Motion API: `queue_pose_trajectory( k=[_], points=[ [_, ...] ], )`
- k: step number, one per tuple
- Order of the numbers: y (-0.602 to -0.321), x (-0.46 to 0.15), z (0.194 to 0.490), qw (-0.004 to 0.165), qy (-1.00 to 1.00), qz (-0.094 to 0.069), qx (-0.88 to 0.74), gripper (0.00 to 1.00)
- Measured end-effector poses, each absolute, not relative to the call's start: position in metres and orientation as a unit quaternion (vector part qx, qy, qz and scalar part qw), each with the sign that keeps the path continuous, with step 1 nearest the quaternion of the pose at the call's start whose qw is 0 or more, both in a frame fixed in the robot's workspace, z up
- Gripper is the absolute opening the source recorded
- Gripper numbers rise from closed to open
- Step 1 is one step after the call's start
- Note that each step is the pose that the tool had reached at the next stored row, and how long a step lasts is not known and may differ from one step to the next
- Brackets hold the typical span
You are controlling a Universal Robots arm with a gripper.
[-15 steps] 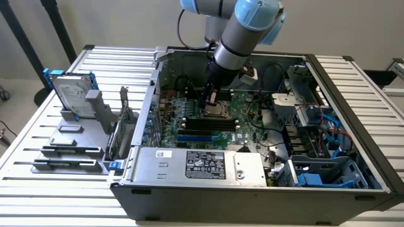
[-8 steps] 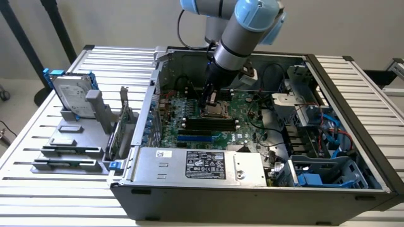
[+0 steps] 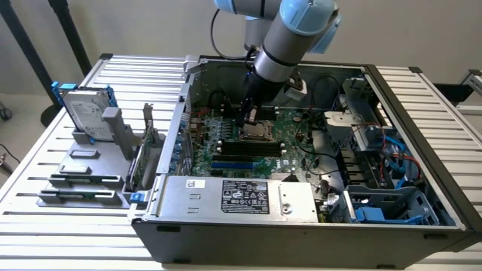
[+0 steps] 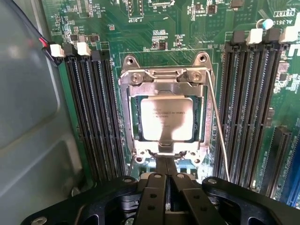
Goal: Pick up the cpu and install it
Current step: 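Close the cpu cover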
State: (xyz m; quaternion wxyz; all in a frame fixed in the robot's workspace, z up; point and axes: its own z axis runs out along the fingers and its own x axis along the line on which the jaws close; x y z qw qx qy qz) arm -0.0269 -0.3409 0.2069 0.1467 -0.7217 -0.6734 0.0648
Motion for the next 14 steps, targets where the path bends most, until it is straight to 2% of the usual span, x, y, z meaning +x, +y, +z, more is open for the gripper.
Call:
queue_pose_trajectory(
  k=[14],
  points=[
    [-0.353, -0.053, 0.221, 0.155, -0.673, 0.061, -0.720, 0.11]
  ],
)
